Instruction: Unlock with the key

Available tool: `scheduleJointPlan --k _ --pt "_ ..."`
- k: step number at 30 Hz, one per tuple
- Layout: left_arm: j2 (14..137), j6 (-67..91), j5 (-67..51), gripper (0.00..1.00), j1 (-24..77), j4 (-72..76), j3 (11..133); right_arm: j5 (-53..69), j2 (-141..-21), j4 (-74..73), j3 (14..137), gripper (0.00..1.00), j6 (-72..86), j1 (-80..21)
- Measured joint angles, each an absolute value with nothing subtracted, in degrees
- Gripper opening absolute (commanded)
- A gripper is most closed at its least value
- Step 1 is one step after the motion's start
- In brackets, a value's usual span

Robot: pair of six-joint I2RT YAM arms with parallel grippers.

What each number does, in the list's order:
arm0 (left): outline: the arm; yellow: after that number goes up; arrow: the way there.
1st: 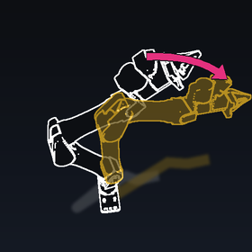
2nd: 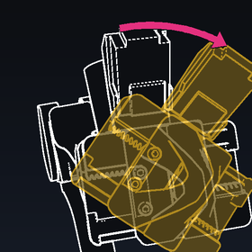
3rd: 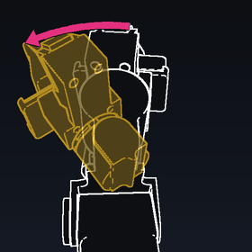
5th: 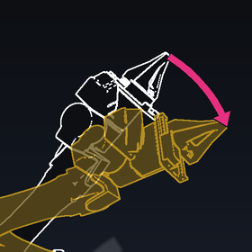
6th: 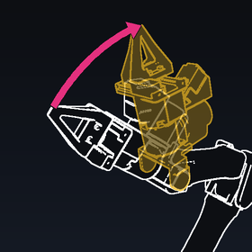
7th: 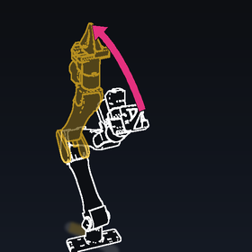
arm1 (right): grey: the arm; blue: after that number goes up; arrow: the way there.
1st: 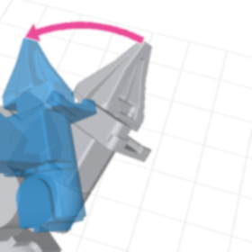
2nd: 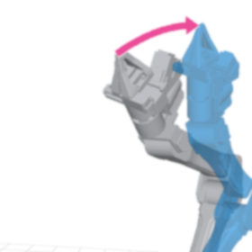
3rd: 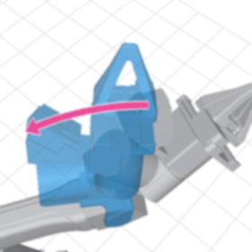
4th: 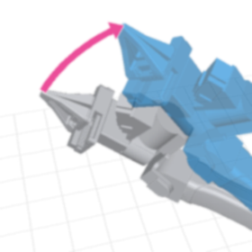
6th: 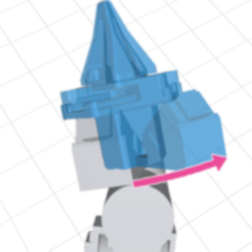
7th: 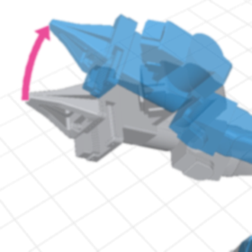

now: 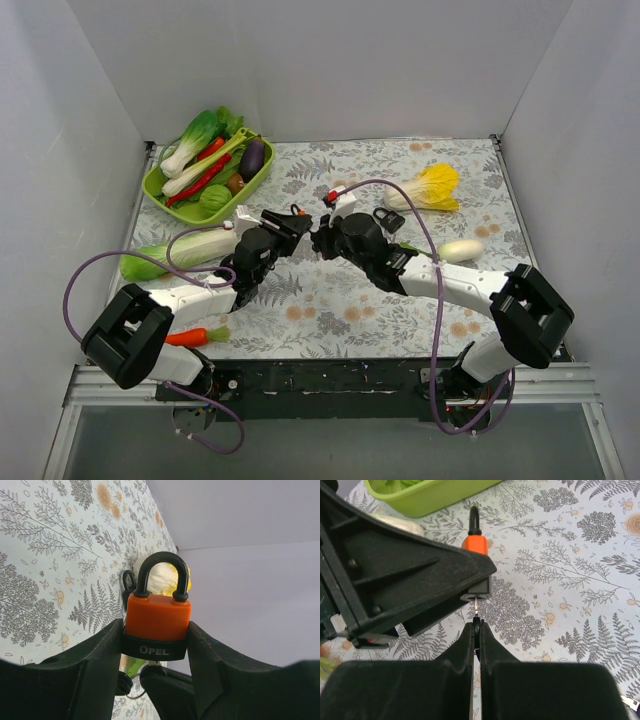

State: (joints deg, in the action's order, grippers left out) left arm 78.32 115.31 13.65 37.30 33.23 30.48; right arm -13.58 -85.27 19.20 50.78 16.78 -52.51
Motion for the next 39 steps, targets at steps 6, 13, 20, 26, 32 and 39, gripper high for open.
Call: scheduleJointPlan --k 6,13,20,26,32,39 --pt "78.83 115.46 13.04 0.0 37.56 34.92 30.48 -12.32 -86.76 19.81 52.4 0.01 18.52 -51.33" --pt "79.42 115.39 13.3 0.0 37.56 34.94 30.44 -12.23 -87.44 19.9 52.4 0.01 19.31 -51.2" --pt "79.64 115.33 13.41 0.0 37.56 35.22 30.44 -11.18 -87.61 20.1 52.4 0.01 19.88 -50.59" --pt "81.36 115.37 13.69 0.0 37.56 36.27 30.46 -9.82 -88.68 20.43 52.4 0.01 19.51 -49.74" --pt "82.24 115.35 13.89 0.0 37.56 37.67 30.55 -8.58 -89.17 21.61 52.38 0.01 17.61 -49.19" --pt "82.41 114.83 14.41 0.0 37.52 39.48 30.59 -8.45 -89.17 27.68 50.02 0.01 15.0 -49.06"
